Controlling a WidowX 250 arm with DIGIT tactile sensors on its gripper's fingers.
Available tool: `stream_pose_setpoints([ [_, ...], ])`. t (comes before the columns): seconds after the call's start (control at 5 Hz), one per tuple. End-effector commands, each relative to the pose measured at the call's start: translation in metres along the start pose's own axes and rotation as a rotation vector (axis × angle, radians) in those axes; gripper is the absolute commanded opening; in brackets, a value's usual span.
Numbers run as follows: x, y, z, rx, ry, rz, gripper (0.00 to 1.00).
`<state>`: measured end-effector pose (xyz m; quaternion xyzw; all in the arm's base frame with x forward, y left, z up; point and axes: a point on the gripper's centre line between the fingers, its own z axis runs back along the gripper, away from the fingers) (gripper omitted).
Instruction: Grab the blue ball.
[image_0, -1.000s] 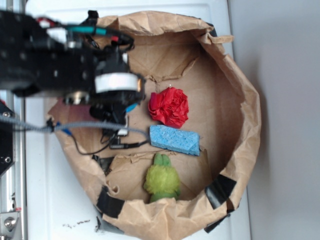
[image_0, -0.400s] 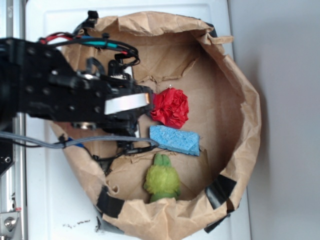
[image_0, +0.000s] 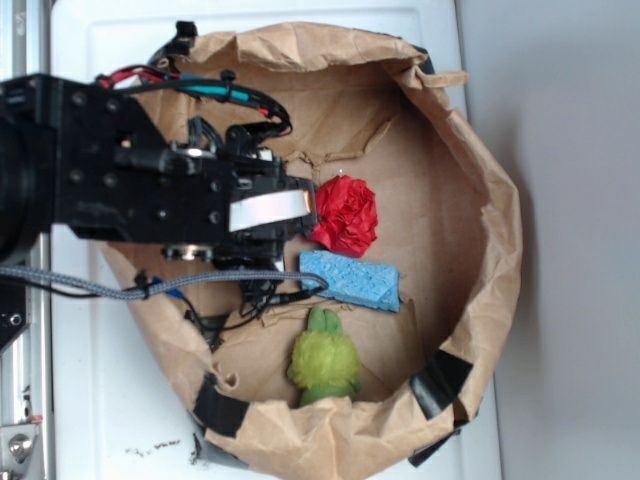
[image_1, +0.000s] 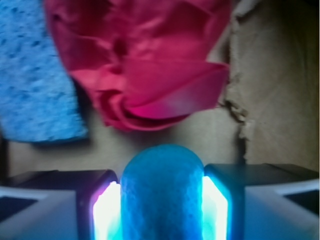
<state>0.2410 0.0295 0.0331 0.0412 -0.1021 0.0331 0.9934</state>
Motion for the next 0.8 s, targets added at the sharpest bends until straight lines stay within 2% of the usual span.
stream_pose_setpoints([
  [0.0,0.010,0.006,0.072,-0.131,-0.060,-0.006,0.00],
  [0.2,0.014,0.007,0.117,-0.187,-0.020,0.006,0.00],
  [0.4,0.017,0.006,0.139,-0.203,-0.004,0.022,0.00],
  [0.6,0.018,0.004,0.141,-0.165,-0.051,0.036,0.00],
])
